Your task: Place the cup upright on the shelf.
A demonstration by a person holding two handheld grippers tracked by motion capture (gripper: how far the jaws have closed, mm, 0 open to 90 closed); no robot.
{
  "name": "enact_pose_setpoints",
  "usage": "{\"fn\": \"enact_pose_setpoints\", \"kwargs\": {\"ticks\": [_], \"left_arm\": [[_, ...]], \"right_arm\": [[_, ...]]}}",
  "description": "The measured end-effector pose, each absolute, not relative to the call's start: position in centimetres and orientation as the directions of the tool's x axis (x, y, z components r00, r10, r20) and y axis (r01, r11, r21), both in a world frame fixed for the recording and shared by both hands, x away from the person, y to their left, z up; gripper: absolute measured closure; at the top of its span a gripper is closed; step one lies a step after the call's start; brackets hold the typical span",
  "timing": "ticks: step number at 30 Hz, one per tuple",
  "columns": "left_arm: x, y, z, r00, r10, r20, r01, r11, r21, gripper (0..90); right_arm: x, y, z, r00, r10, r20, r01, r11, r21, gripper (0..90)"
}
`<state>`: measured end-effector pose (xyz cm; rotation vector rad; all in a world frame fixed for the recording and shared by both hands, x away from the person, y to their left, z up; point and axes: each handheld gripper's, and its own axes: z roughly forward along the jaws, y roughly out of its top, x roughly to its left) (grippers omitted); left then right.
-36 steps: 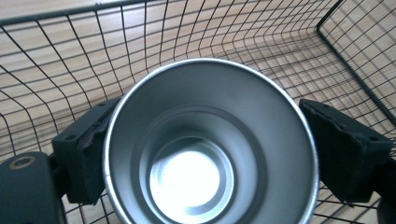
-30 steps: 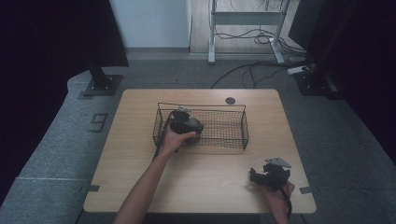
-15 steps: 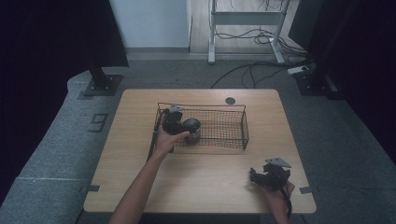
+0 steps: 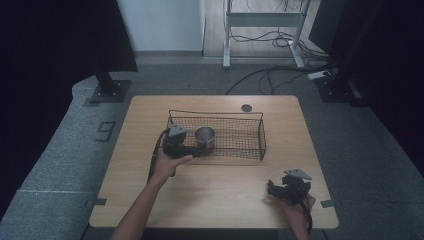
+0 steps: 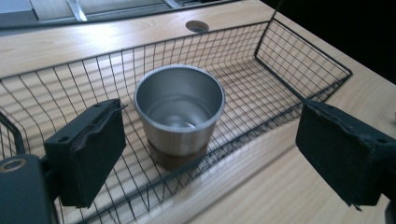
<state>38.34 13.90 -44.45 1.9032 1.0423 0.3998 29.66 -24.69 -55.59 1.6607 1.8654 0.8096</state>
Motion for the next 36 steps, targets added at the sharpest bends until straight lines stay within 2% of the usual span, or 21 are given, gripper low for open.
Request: {"fn": "enact_pose_setpoints", "kwargs": {"ticks": [24,36], "left_arm": [[30.3,16.9,-50.5,0.617,0.772,-0.153,0.526,-0.260,0.810,13.1],[28.9,17.9,-52.8,0.602,0.781,-0.164,0.558,-0.265,0.786,14.1]], "right_arm": [[29.7,-24.7,-55.6,-0.124,0.992,0.013,0.688,0.076,0.722,3.8],[29.7,-24.7,-55.6,-0.123,0.992,0.013,0.688,0.076,0.722,3.8]]}}
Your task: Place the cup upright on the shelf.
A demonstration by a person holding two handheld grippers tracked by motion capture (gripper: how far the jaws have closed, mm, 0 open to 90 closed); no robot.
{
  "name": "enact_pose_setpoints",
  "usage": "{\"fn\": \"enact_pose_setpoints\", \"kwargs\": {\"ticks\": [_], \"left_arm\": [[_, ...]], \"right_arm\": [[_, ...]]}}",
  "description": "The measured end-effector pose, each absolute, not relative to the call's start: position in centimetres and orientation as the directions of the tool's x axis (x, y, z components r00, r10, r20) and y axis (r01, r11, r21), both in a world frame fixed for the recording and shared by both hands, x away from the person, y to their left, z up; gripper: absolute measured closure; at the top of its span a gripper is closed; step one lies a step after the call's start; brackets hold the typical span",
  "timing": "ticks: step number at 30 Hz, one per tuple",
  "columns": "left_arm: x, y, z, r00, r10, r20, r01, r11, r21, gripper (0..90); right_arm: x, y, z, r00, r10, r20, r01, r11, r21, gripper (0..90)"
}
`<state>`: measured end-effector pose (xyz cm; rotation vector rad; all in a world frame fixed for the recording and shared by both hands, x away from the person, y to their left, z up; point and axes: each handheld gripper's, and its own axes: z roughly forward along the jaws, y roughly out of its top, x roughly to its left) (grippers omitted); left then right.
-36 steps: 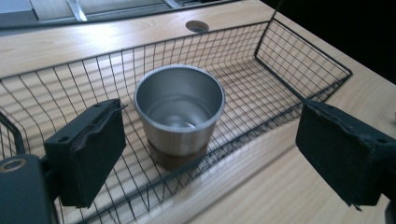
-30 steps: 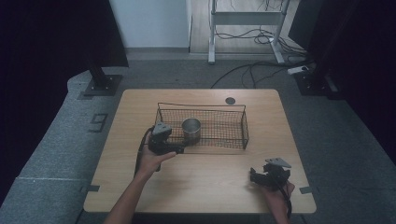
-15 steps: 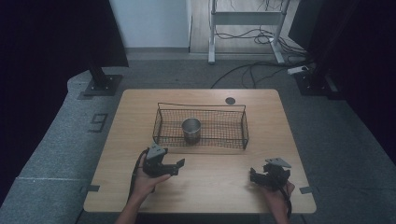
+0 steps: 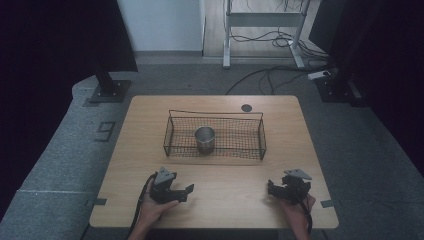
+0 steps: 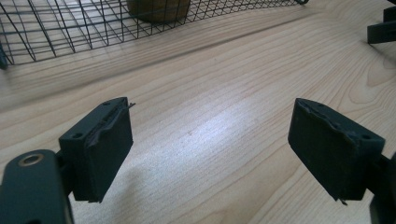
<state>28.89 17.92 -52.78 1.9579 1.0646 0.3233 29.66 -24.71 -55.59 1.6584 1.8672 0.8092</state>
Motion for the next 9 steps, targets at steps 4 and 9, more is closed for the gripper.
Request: {"fn": "enact_pose_setpoints", "kwargs": {"ticks": [4,9], "left_arm": [[28.87,18.01,-52.85,0.601,0.781,-0.172,0.561,-0.258,0.786,14.2],[28.82,18.05,-53.11,0.599,0.781,-0.176,0.569,-0.261,0.780,14.3]], "right_arm": [[29.66,-24.70,-55.59,-0.123,0.992,0.013,0.688,0.076,0.722,3.8],[29.66,-24.70,-55.59,-0.123,0.992,0.013,0.688,0.076,0.722,3.8]]}}
